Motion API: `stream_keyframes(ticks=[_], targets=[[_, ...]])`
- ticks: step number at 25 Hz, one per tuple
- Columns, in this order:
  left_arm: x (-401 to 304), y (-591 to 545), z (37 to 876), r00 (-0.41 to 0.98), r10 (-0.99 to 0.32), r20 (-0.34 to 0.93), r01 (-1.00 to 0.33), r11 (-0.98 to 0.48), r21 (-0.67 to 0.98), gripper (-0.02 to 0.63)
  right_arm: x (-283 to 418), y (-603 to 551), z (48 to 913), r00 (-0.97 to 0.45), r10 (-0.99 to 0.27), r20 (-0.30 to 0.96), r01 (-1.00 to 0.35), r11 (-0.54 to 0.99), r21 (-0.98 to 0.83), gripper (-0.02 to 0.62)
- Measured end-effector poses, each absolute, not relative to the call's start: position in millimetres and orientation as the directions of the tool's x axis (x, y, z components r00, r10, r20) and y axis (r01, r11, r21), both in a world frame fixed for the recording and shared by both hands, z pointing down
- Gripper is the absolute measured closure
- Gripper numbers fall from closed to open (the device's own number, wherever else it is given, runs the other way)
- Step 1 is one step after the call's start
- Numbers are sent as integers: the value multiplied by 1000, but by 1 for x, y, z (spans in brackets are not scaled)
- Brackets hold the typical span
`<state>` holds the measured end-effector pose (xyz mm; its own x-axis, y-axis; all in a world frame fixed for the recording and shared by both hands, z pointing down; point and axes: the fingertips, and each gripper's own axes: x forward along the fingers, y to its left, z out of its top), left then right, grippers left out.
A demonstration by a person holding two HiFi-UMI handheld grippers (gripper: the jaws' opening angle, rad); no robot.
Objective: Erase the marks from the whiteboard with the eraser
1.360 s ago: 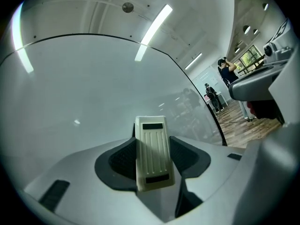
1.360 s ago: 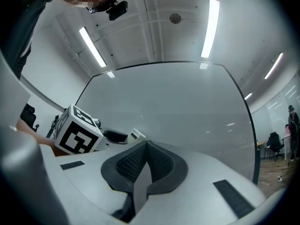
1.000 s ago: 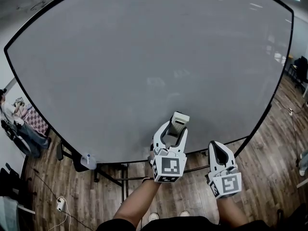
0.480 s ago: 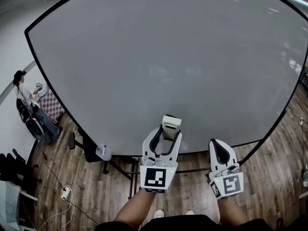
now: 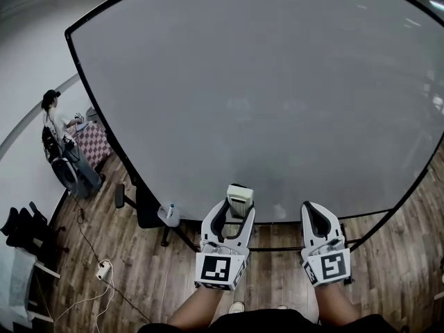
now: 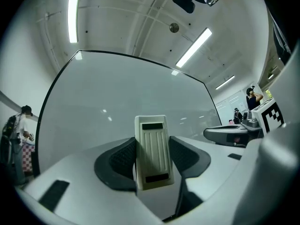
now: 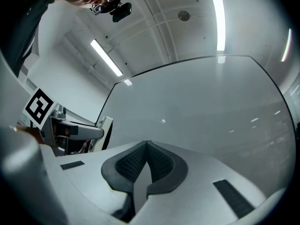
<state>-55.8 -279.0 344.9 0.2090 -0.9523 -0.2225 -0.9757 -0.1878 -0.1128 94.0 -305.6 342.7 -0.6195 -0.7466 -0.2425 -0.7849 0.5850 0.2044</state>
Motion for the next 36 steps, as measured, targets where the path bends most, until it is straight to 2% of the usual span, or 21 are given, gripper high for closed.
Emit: stream_keyframes(ticks=[7,14,36], targets=[[-64,-269,364,202,-960,-196,-978,-187,-90,365,86,-302,348,-626,-748,-219,-779,586,224,577],[-68,-267,379,201,-965,-167,-978,-188,-93,365,82,-299,368,-638,-756,-142,-761,594,260,578],[-76,-266,384,194,-967,-167,-980,-184,-75,365,72,-299,380,-640,-757,-128,-762,607,225,577]])
